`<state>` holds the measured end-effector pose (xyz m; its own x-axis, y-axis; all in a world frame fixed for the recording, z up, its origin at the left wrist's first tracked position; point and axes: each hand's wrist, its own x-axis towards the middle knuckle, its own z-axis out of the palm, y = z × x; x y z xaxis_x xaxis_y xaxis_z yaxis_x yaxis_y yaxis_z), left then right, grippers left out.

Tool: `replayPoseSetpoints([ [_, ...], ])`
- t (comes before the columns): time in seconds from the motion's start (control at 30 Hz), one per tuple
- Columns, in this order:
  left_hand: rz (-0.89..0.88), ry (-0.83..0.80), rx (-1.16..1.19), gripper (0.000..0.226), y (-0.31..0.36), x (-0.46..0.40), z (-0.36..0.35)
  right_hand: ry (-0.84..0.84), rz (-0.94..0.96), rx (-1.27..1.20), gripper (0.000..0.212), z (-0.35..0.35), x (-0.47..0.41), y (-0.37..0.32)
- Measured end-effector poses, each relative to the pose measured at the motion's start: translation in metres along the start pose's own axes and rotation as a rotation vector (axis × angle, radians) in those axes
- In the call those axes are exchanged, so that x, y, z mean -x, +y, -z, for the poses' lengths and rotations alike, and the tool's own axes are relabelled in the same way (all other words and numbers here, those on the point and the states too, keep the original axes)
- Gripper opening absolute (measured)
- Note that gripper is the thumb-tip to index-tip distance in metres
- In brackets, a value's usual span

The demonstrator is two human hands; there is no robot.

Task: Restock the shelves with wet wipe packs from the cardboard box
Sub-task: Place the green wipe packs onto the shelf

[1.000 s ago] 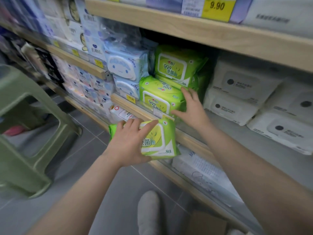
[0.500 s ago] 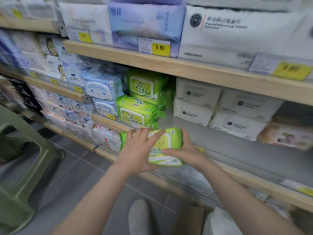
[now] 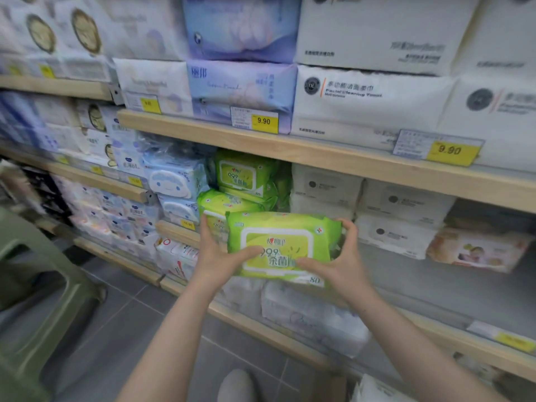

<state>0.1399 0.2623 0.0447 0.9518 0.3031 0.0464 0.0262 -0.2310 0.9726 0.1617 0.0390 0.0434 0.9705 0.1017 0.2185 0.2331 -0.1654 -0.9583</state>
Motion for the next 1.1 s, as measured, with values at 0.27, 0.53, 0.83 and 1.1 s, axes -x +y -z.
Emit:
replayPoseSetpoints([
  [0.27,-0.045,-0.010,0.148,0.095,-0.013,-0.063,0.030,-0.001,0.071,0.109,0.096,-0.052,-0.058,0.001],
  [0.53,-0.240,0.050,-0.071,0.056,-0.003,-0.174,0.077,0.003,0.151,0.260,0.100,-0.127,-0.159,0.010],
  [0.83,-0.134,0.168,-0.040,0.078,-0.029,-0.176,0.069,-0.091,0.122,0.343,0.108,-0.123,-0.174,0.025],
  [1.1,0.207,0.162,-0.187,0.067,0.003,-0.114,0.054,-0.210,0.066,0.690,0.075,-0.024,-0.102,-0.007],
])
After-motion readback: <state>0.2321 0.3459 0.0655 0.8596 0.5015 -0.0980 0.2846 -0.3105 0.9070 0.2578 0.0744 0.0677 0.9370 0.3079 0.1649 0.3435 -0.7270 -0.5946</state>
